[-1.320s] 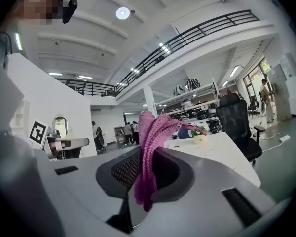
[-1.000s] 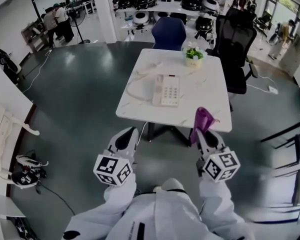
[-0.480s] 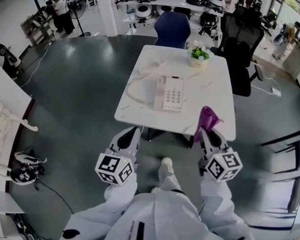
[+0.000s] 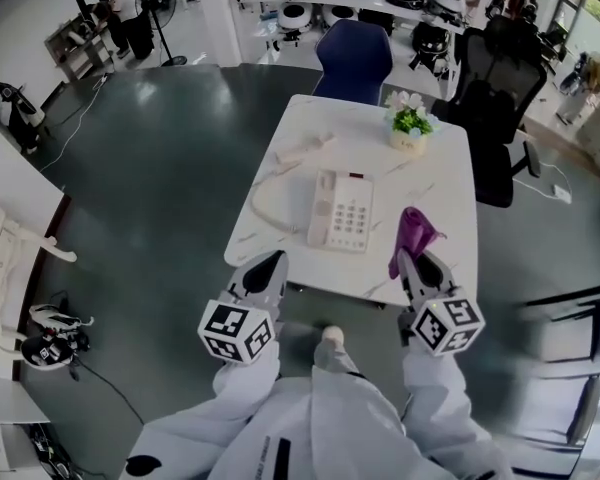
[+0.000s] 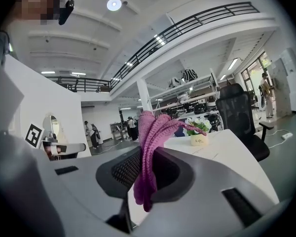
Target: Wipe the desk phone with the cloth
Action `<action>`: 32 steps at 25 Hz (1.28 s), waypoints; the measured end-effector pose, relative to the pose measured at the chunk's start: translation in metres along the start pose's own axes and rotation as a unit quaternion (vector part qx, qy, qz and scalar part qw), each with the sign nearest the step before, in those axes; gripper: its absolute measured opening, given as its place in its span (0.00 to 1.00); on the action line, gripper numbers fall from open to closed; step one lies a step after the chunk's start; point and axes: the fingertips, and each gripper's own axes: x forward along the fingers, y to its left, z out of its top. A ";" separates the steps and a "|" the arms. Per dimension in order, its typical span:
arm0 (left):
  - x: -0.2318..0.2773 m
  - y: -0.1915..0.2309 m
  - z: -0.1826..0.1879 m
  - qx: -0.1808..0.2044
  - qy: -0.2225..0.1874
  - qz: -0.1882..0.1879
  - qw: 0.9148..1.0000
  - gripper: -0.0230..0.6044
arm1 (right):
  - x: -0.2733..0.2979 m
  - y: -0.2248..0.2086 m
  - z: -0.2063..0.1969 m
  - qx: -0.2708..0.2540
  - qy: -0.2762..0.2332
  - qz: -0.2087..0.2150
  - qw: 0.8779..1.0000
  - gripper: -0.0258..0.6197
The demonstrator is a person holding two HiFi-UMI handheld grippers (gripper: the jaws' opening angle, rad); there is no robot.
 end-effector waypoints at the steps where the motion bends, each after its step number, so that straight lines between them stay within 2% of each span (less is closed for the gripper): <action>1: 0.008 0.001 -0.002 -0.002 0.003 -0.002 1.000 0.03 | 0.006 -0.005 0.000 0.002 0.002 -0.001 1.000 0.09; 9: 0.058 0.015 -0.016 -0.018 0.024 0.002 1.000 0.03 | 0.050 -0.047 0.007 0.011 0.017 -0.011 1.000 0.09; 19: 0.089 0.047 -0.027 -0.040 0.035 0.031 0.998 0.03 | 0.109 -0.077 0.001 0.006 0.041 0.008 0.999 0.09; 25: 0.105 0.063 -0.033 -0.042 0.046 0.042 0.997 0.03 | 0.144 -0.091 -0.003 -0.029 0.065 0.015 0.997 0.09; 32: 0.127 0.078 -0.045 -0.055 0.079 0.043 0.994 0.03 | 0.187 -0.101 -0.018 -0.084 0.109 0.025 0.990 0.09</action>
